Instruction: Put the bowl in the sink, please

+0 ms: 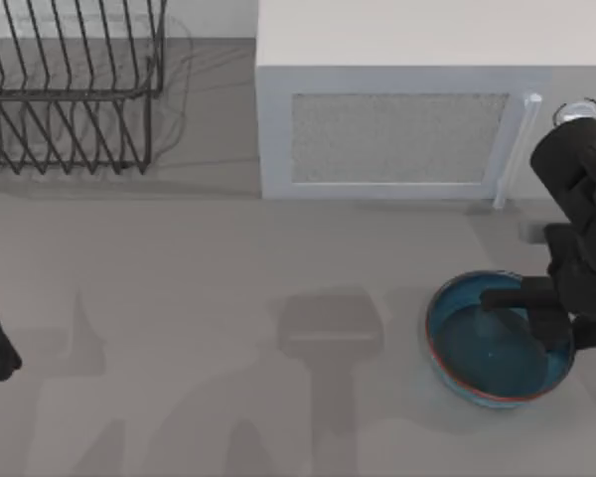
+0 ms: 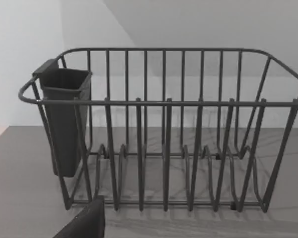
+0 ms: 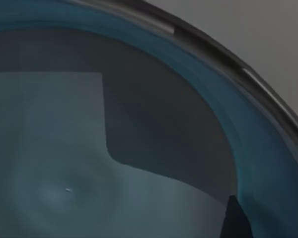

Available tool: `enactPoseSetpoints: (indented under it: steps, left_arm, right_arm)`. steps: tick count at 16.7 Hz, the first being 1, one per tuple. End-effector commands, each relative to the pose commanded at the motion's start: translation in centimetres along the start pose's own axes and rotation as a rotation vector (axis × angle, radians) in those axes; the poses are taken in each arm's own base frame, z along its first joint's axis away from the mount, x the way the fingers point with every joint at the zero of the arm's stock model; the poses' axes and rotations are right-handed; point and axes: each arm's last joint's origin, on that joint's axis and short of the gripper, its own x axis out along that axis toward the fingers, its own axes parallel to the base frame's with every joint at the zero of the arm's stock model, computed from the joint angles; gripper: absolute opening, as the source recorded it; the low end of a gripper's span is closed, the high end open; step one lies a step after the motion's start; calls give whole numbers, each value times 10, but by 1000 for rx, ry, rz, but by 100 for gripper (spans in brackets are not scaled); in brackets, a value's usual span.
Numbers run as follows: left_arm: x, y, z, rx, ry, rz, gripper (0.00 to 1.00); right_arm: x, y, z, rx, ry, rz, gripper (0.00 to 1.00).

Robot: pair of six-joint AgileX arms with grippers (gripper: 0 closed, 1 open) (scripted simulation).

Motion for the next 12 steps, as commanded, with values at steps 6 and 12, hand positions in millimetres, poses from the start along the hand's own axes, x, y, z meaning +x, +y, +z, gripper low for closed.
enactPoseSetpoints:
  steps: [6,12]
  left_arm:
    - [0,0,0,0,0,0,100]
    - [0,0,0,0,0,0,100]
  right_arm:
    - [-19,3,7,-1,-9,2,0]
    - [-100,4,9,2,32,-12,0]
